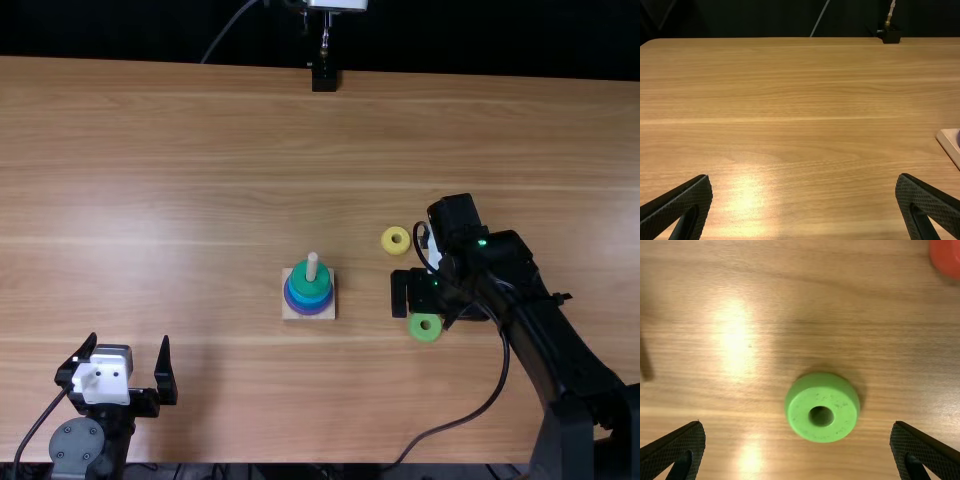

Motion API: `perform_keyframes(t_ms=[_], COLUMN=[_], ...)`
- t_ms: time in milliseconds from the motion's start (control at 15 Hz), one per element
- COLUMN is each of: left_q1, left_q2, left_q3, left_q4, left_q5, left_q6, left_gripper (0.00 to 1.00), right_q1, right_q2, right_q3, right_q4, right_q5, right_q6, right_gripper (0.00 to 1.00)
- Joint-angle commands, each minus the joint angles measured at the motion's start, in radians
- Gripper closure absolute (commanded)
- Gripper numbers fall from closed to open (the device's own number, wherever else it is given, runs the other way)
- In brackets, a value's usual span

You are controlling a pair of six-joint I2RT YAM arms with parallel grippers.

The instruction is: Build the Hanoi tower: stack the rings onto the peg from bottom to top in this color order: purple, dark blue, light blue, dark green, light green, yellow, orange.

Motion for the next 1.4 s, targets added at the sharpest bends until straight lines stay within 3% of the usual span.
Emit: perform_keyframes(t_ms=[0,467,667,733,867,933,1333], left_q1=[-0.011,-0.011,-0.011,-0.011,-0.011,-0.011,-0.011], left_q2=[-0.012,-0.012,-0.012,-0.012,-0.012,-0.012,-0.012], left_q3=[-0.105,-0.105,-0.105,-0.105,-0.105,-0.105,-0.105], left_q4=[-0.077,-0.077,-0.077,-0.077,-0.077,-0.077,-0.077], left_q5=[0.007,0.007,0.007,0.007,0.007,0.007,0.007], left_q6=[0.003,0.003,0.003,0.003,0.003,0.003,0.003], left_gripper=[0.00,0.00,0.00,0.00,0.00,0.00,0.00], right_q1=[0.001,0.002,0.007,0.007,0.011,0.013,0.056], right_q2=[0.021,0.038,0.037,0.034,0.032,0.030,0.018], right_q3=[0.014,-0.041,-0.090,-0.113,-0.155,-0.166,-0.230], right_q4=[0.001,0.023,0.109,0.153,0.231,0.236,0.225], right_q5=[0.068,0.071,0.075,0.082,0.128,0.138,0.138], right_q6=[0.015,0.019,0.021,0.019,0.019,0.019,0.022], right_gripper=[0.00,0.00,0.00,0.00,0.00,0.00,0.00])
